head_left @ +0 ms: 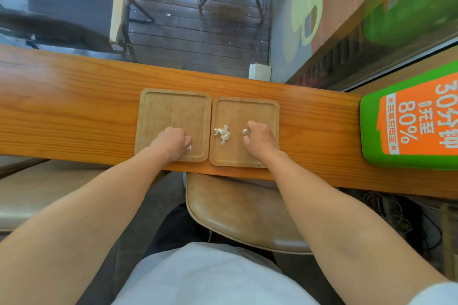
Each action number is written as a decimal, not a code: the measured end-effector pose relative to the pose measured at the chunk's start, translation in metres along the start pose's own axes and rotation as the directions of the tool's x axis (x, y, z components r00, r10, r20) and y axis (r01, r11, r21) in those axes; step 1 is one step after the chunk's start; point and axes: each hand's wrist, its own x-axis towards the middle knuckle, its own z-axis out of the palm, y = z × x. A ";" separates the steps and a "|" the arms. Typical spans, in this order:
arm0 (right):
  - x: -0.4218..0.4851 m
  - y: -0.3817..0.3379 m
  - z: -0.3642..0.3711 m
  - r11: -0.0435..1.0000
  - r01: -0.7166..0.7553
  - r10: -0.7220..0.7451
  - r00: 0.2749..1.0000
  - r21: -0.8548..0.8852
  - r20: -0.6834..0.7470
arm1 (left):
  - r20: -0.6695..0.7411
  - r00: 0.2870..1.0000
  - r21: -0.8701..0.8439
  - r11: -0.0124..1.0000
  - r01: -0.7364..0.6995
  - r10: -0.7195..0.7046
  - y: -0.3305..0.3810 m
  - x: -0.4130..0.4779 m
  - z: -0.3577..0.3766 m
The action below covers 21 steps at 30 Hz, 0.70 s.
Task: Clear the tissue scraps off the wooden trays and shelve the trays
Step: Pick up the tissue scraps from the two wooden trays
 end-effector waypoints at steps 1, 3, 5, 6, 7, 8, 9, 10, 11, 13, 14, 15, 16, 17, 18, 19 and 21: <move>-0.003 -0.001 -0.003 0.999 -0.009 0.009 1.000 0.031 -0.005 | -0.007 1.000 0.001 1.000 -0.001 0.001 0.001 -0.001 -0.001; -0.007 -0.003 -0.008 0.997 -0.030 0.029 1.000 0.070 0.008 | -0.020 1.000 -0.009 1.000 0.002 -0.002 0.004 -0.004 -0.002; -0.009 -0.005 -0.013 0.997 -0.042 0.038 0.998 0.058 0.058 | -0.015 1.000 -0.028 1.000 0.008 -0.009 0.007 -0.007 -0.003; -0.009 -0.005 -0.014 0.998 -0.037 0.033 0.995 0.046 0.089 | -0.007 1.000 -0.039 0.999 0.014 -0.014 0.008 -0.009 -0.003; -0.011 -0.005 -0.016 0.999 -0.029 0.025 0.993 0.038 0.113 | 0.002 1.000 -0.043 0.999 0.016 -0.016 0.009 -0.010 -0.003; -0.012 -0.005 -0.017 0.999 -0.026 0.022 0.992 0.032 0.128 | 0.008 1.000 -0.038 0.999 0.015 -0.015 0.010 -0.011 -0.004; -0.014 -0.006 -0.018 0.999 -0.029 0.025 0.990 0.029 0.137 | 0.007 1.000 -0.030 1.000 0.010 -0.010 0.011 -0.012 -0.005; -0.016 -0.006 -0.019 0.999 -0.037 0.033 0.989 0.025 0.147 | -0.001 1.000 -0.023 1.000 0.000 0.000 0.013 -0.012 -0.005; -0.017 -0.007 -0.020 0.999 -0.043 0.040 0.986 0.017 0.159 | -0.013 1.000 -0.017 1.000 -0.016 0.016 0.015 -0.012 -0.006; -0.020 -0.008 -0.019 0.998 -0.056 0.058 0.984 -0.019 0.168 | -0.027 0.998 0.005 0.999 -0.048 0.048 0.023 -0.012 -0.009; -0.021 -0.009 -0.017 0.998 -0.061 0.065 0.986 -0.030 0.153 | -0.036 0.997 0.026 0.998 -0.060 0.061 0.027 -0.012 -0.011; -0.023 -0.010 -0.013 0.997 -0.067 0.070 0.989 -0.031 0.131 | -0.048 0.996 0.056 0.996 -0.074 0.077 0.031 -0.013 -0.012; -0.025 -0.011 -0.009 0.997 -0.071 0.074 0.991 -0.029 0.113 | -0.056 0.994 0.089 0.992 -0.088 0.094 0.036 -0.013 -0.013; -0.026 -0.012 -0.004 0.997 -0.073 0.076 0.992 -0.032 0.105 | -0.056 0.992 0.125 0.987 -0.104 0.112 0.039 -0.013 -0.013; -0.028 -0.013 0.000 0.996 -0.077 0.080 0.991 -0.038 0.106 | -0.048 0.990 0.155 0.980 -0.121 0.129 0.043 -0.013 -0.013; -0.030 -0.014 0.004 0.996 -0.083 0.087 0.990 -0.038 0.113 | -0.038 0.989 0.173 0.975 -0.137 0.146 0.047 -0.014 -0.013; -0.033 -0.015 0.011 0.995 -0.104 0.104 0.986 -0.008 0.127 | -0.025 0.983 0.179 0.968 -0.173 0.180 0.052 -0.016 -0.013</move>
